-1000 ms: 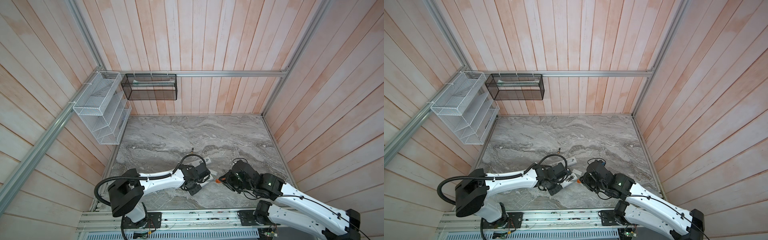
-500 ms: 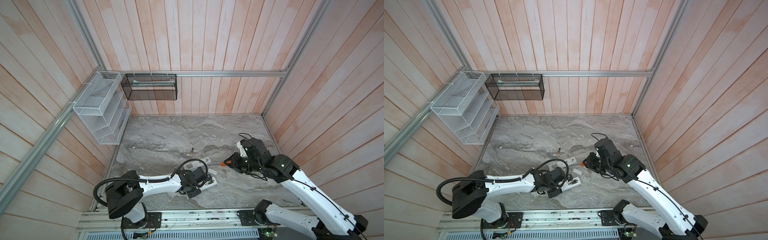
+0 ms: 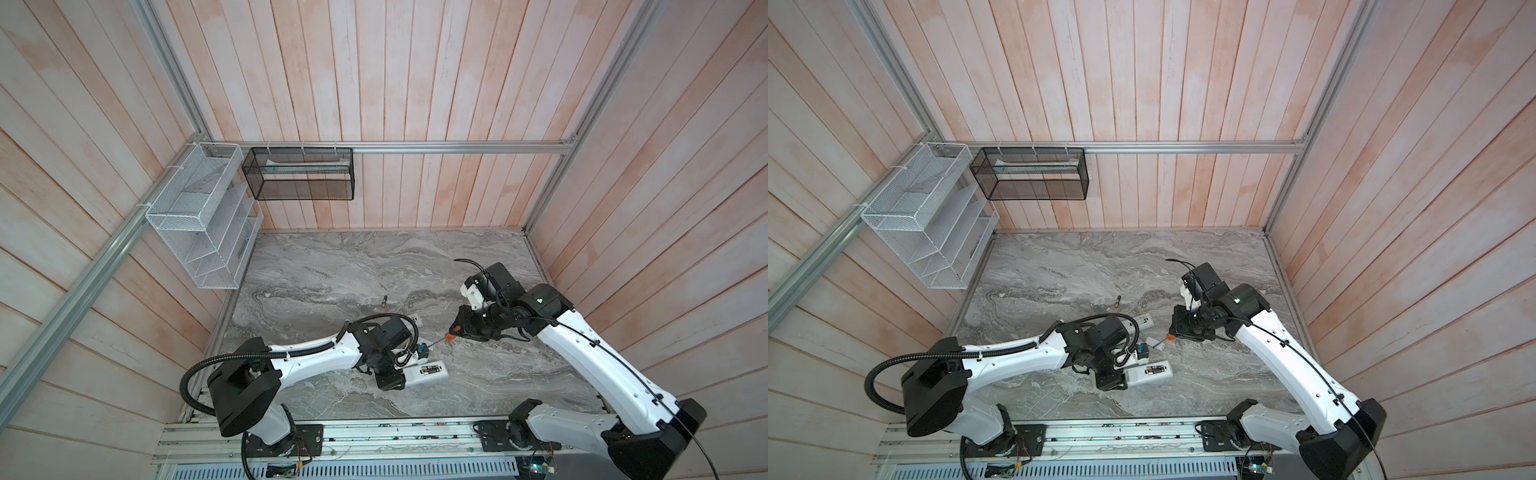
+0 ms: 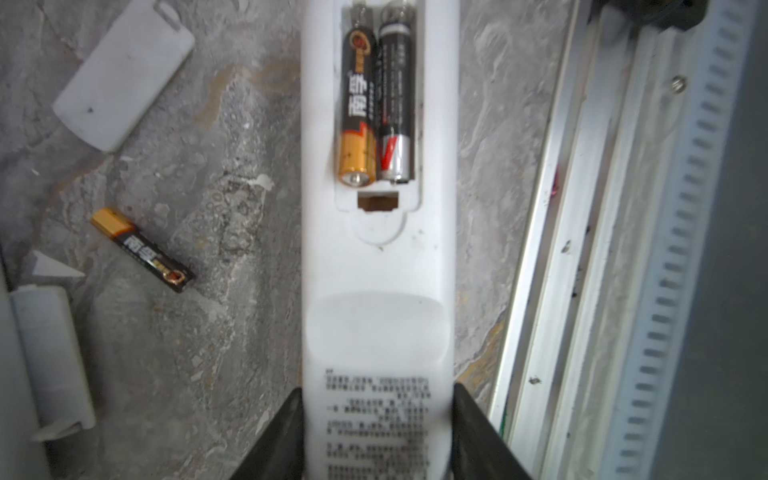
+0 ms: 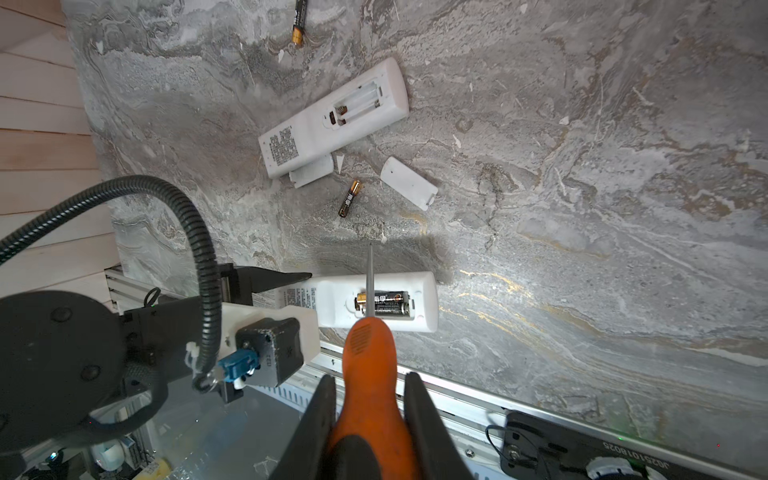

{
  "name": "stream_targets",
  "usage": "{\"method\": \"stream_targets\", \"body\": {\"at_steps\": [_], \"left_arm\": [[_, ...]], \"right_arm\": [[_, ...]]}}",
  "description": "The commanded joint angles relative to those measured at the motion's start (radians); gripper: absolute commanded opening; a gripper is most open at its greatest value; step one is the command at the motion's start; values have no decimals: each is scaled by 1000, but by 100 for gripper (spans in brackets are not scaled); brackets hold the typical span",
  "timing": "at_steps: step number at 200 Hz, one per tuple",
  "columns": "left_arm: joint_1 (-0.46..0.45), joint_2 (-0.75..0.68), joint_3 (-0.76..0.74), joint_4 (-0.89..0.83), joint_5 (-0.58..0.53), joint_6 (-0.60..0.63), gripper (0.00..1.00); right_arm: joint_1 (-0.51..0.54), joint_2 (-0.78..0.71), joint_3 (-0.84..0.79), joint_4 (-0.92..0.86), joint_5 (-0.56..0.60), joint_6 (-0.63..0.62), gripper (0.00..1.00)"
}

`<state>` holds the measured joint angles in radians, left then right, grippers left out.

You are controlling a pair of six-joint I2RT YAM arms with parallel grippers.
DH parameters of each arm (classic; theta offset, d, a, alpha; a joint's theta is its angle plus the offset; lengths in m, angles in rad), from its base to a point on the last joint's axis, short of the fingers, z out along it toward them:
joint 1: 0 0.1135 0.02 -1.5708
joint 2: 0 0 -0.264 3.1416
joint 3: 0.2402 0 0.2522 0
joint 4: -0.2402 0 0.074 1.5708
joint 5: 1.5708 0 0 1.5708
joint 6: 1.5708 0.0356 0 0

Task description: Unload the batteries from the remote control

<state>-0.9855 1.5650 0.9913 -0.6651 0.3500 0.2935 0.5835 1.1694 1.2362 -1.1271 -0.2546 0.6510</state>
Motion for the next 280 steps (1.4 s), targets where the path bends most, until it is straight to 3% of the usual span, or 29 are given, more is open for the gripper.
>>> {"method": "stream_targets", "body": {"at_steps": [1,16,61,89,116,210,236,263,280], "left_arm": [[61,42,64,-118,231,13,9],[120,83,109,-170,361,8,9],[203,185,161,-253,522,-18,9],[216,210,154,-274,479,-27,9],[240,235,124,-266,572,-54,9],[311,299,107,-273,669,-124,10],[328,277,117,-228,861,-189,10],[341,301,78,-233,770,-188,10],[341,319,49,-213,781,-199,10]], "right_arm": [[-38,-7,17,-26,-35,-63,5],[-59,2,26,-23,-45,-81,5],[-92,29,32,-6,-70,-122,5],[-119,28,15,1,-84,-142,5],[-129,34,8,16,-99,-152,5],[-140,77,9,47,-137,-177,5],[-140,79,10,48,-140,-178,5],[-140,76,3,52,-138,-175,5],[-140,72,8,50,-135,-173,5]]}}
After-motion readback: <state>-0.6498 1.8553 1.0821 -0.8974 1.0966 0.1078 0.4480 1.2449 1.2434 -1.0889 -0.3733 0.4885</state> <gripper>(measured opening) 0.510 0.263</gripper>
